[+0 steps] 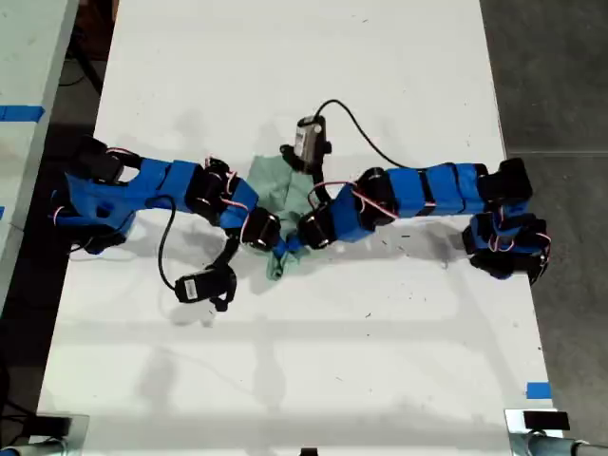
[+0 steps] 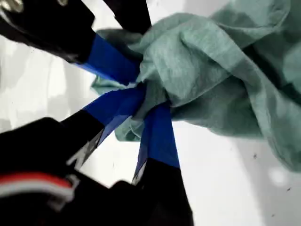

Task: Fold t shirt

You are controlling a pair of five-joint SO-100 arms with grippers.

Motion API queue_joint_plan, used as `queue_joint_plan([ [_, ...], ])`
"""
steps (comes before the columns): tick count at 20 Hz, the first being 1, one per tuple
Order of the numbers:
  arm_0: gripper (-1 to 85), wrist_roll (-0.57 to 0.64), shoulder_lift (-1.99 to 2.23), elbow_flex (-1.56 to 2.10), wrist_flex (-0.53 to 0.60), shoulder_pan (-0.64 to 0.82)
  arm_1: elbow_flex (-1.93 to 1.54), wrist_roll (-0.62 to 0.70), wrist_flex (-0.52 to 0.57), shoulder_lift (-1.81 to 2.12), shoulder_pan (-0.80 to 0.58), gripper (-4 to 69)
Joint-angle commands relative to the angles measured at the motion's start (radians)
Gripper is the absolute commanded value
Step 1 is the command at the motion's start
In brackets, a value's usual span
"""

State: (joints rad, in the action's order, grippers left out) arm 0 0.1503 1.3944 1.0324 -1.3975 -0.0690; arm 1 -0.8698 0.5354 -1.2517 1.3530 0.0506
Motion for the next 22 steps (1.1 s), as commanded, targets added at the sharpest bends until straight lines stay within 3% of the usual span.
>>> queue_joint_plan([
  [1,-0.2,0.048,0.13,0.009,-0.044,0.143,0.011,0.094,0.13,0.112,-0.12,1.0],
  [6,-0.2,0.186,0.195,0.067,-0.107,0.44,-0.055,0.193,0.29,0.078,-0.295,1.1],
  [10,-0.2,0.333,0.087,0.084,-0.11,0.657,-0.094,0.291,0.33,0.011,-0.416,1.1],
  [18,-0.1,0.437,-0.264,0.051,-0.032,0.787,-0.114,0.347,0.321,-0.302,-0.549,1.3],
  [21,18.9,0.456,-0.265,0.048,-0.031,0.785,-0.107,0.344,0.293,-0.314,-0.557,1.3],
  [22,20.7,0.451,-0.249,0.048,-0.041,0.787,-0.086,0.333,0.256,-0.31,-0.555,14.6],
])
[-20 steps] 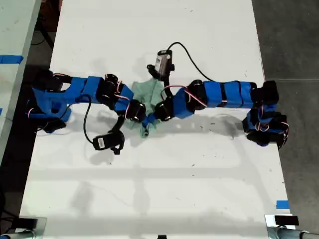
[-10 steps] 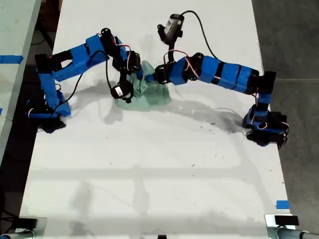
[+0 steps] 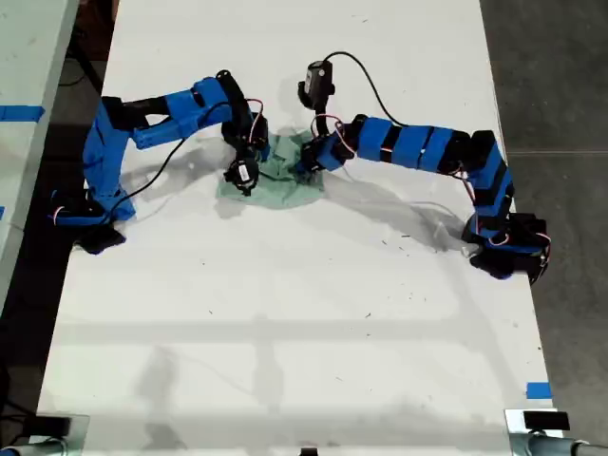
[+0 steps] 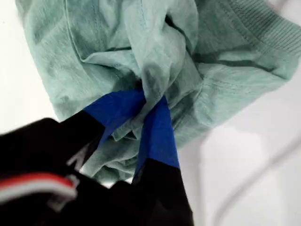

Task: Fold t shirt

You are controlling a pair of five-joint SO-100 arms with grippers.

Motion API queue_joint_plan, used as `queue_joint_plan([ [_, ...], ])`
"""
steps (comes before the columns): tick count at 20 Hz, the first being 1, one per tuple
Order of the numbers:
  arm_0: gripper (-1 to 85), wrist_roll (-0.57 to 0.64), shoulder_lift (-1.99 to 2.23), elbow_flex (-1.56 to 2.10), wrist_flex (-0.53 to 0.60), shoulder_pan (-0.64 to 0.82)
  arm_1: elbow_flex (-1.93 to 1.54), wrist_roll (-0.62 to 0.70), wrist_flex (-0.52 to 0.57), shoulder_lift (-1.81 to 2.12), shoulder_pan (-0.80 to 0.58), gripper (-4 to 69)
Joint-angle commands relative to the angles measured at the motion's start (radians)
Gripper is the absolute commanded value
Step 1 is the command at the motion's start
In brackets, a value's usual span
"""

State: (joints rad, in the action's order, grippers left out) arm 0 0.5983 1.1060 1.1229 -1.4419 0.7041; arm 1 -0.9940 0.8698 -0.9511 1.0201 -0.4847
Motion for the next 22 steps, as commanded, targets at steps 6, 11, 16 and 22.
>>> queue_joint_plan([
  [6,24.0,0.011,0.241,-0.055,-0.071,-0.006,0.087,0.008,-0.187,0.169,0.006,34.9],
  [11,22.8,0.0,0.494,-0.025,-0.129,0.014,0.086,0.02,-0.288,0.344,0.0,35.4],
  [16,17.3,-0.087,1.057,0.261,-0.14,-0.037,-0.031,-0.16,-0.752,0.696,-0.014,29.1],
  [22,9.3,-0.428,1.569,0.664,-0.118,-0.276,-0.62,-0.342,-0.781,1.468,0.156,9.5],
])
